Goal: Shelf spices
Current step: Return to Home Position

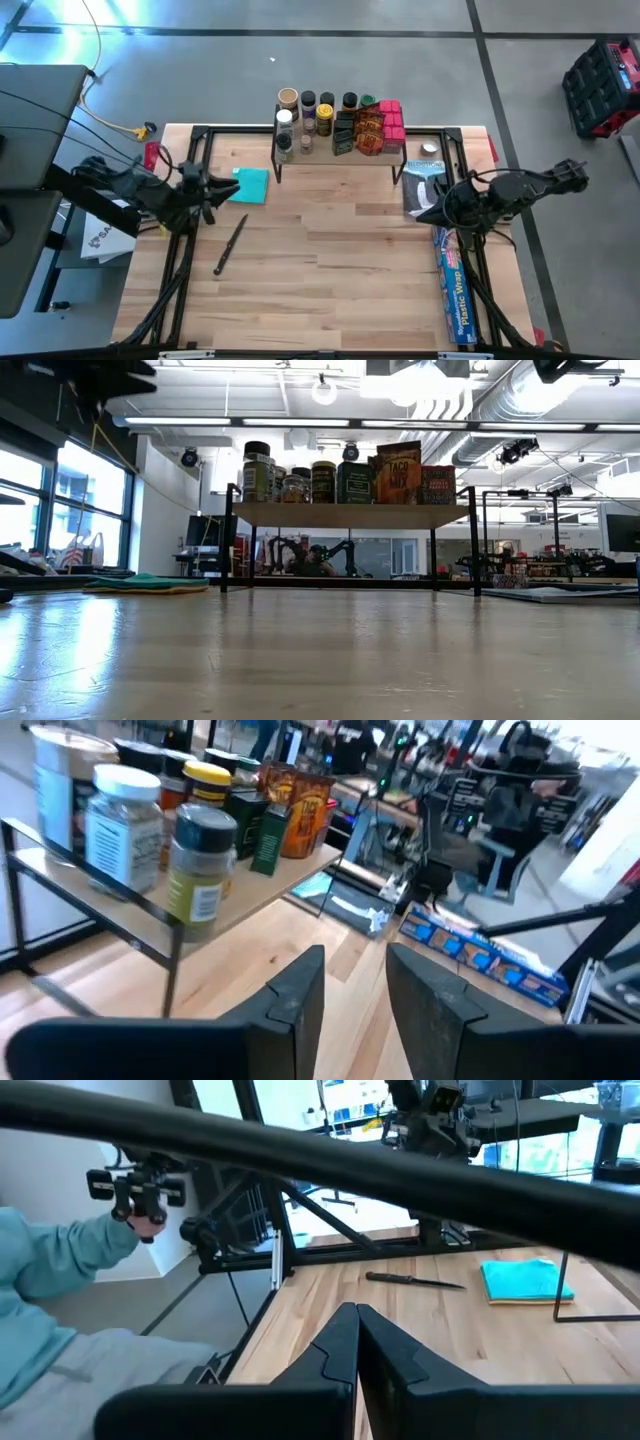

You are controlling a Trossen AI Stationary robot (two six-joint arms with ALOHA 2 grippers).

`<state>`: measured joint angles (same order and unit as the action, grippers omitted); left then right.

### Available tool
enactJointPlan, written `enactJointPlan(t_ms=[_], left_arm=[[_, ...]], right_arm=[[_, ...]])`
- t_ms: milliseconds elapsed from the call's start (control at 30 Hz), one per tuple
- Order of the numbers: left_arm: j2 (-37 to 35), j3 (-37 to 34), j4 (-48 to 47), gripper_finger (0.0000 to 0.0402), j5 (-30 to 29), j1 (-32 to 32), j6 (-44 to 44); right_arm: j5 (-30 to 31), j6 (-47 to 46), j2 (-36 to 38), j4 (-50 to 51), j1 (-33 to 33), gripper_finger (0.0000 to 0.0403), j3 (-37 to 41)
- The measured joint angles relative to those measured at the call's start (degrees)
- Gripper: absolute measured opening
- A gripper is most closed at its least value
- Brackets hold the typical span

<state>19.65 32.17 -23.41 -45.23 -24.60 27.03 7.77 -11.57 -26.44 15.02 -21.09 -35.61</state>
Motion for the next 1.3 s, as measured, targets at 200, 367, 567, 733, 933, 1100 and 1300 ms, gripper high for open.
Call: enactJointPlan(t_ms=[200,367,567,733,933,1100,1300], left_arm=[[-1.0,-11.9,17.1,0.0073,9.4,6.3,-2.7],[-0.9,-15.3,20.7,0.0042,15.3,12.6,-2.7],[-1.2,-15.5,20.8,0.0006,22.3,18.8,-6.2],[-1.4,-15.5,20.4,0.0002,28.7,24.2,-7.7],[-6.9,-15.5,18.4,0.0001,33.2,27.8,-9.7],[-15.0,-15.5,10.2,0.0001,32.6,28.4,-9.9],[-19.4,-18.3,11.6,0.0001,32.9,28.3,-10.2]], right_arm=[[-0.1,0.0,3.3,-0.4,-0.5,0.0,4.0],[-0.3,0.3,5.7,-5.3,-0.5,0.0,9.0],[-0.3,1.5,9.2,-11.4,-0.5,0.0,15.1],[-0.4,1.5,11.6,-15.9,-0.5,0.0,19.2],[-0.8,0.3,14.1,-20.9,-0.5,0.0,25.4],[-1.0,-0.3,15.8,-26.8,-0.5,0.0,30.6],[-1.1,-0.7,16.1,-31.7,-0.5,0.0,35.1]])
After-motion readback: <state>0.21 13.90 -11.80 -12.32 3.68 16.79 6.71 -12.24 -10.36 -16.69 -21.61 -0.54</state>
